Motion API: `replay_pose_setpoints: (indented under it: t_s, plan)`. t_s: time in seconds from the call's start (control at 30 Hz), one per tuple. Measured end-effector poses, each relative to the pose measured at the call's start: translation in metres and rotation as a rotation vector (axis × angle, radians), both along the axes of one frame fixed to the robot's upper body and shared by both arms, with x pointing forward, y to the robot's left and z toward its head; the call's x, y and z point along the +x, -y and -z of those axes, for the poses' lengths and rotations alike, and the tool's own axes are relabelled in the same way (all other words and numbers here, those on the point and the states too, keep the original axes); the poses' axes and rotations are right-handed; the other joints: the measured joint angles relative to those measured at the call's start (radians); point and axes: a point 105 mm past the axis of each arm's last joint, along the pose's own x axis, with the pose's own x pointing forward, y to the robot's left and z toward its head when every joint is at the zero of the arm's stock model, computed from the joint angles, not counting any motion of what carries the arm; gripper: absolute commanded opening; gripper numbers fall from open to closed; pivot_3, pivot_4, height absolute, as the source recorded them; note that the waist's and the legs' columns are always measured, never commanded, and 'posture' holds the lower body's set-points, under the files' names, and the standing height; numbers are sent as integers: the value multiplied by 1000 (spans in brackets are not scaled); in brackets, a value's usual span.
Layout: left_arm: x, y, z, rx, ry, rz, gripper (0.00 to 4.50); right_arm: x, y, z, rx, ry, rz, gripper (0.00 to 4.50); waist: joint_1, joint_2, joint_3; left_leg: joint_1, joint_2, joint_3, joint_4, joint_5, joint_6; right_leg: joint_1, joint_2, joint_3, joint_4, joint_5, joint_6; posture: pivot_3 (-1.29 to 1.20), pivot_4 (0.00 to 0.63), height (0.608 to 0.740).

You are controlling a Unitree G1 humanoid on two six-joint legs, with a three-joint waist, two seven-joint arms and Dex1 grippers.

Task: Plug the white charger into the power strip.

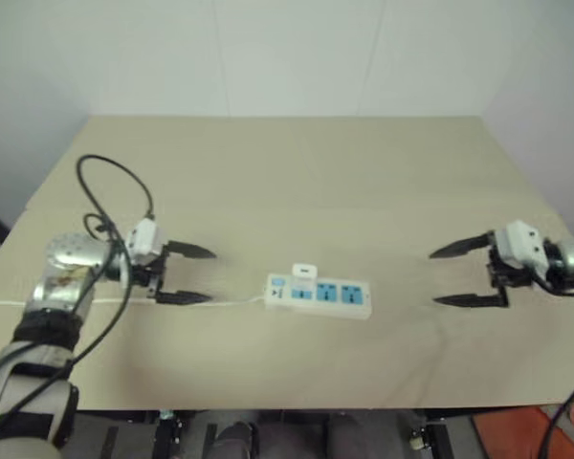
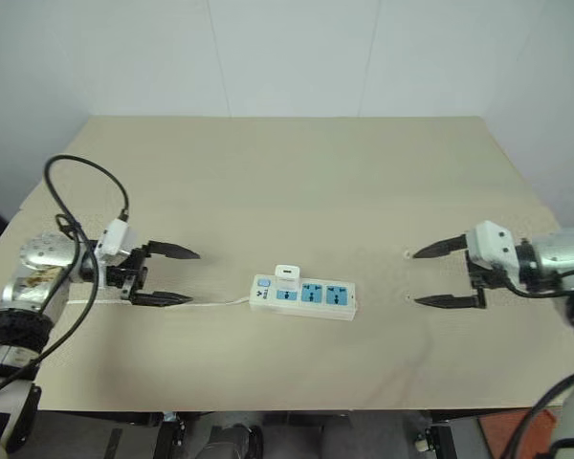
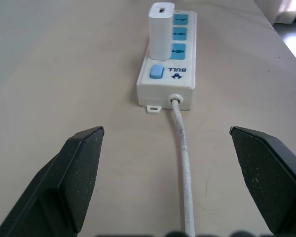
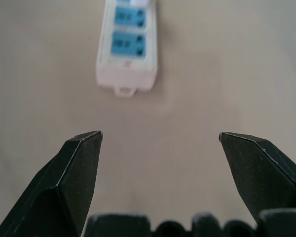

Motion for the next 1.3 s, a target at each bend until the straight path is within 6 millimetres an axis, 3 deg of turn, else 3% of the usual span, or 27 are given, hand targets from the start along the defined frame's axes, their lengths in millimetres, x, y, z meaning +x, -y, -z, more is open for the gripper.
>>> replay_pose_setpoints:
  t_s: [0.23, 0.43, 0.67, 0.8, 0.93, 1.3]
  plan:
    - [-6, 3, -6, -41, 26, -24, 4470, -1, 3, 4, -53, 82, -4, 4500, 1, 0, 0, 2, 1, 5, 0, 0, 0, 0, 0, 2, 0, 0, 0, 0, 150, 740]
    - [-5, -1, -12, -37, 35, -38, 4470, 14, -14, -18, -26, 200, -40, 4500, 2, 1, 0, 3, 1, 7, 0, 0, 0, 0, 0, 3, 0, 0, 0, 0, 150, 740]
    - [-5, -7, -19, -41, 4, -54, 4470, 22, -35, -18, 20, 233, -90, 4500, 3, 0, 1, 2, 1, 7, 0, 0, 0, 0, 0, 3, 0, 0, 0, 0, 150, 740]
    - [-10, -10, -25, -22, 15, -55, 4470, 22, -34, -20, 50, 251, -75, 4500, 3, 0, 0, 2, 1, 7, -1, 0, 0, 1, 0, 3, 0, 0, 0, 0, 150, 740]
    - [-15, -8, -13, -23, -23, -65, 4470, 19, -30, -7, 57, 228, -45, 4500, 3, 1, 1, 2, 1, 7, -1, 0, 0, 0, 0, 3, 0, 0, 0, 0, 150, 740]
    - [-11, -1, -25, -47, 38, -103, 4470, 32, -40, -18, 136, 336, 6, 4500, 2, 1, 1, 3, 1, 7, -1, 0, 0, 1, 0, 3, 0, 0, 0, 0, 150, 740]
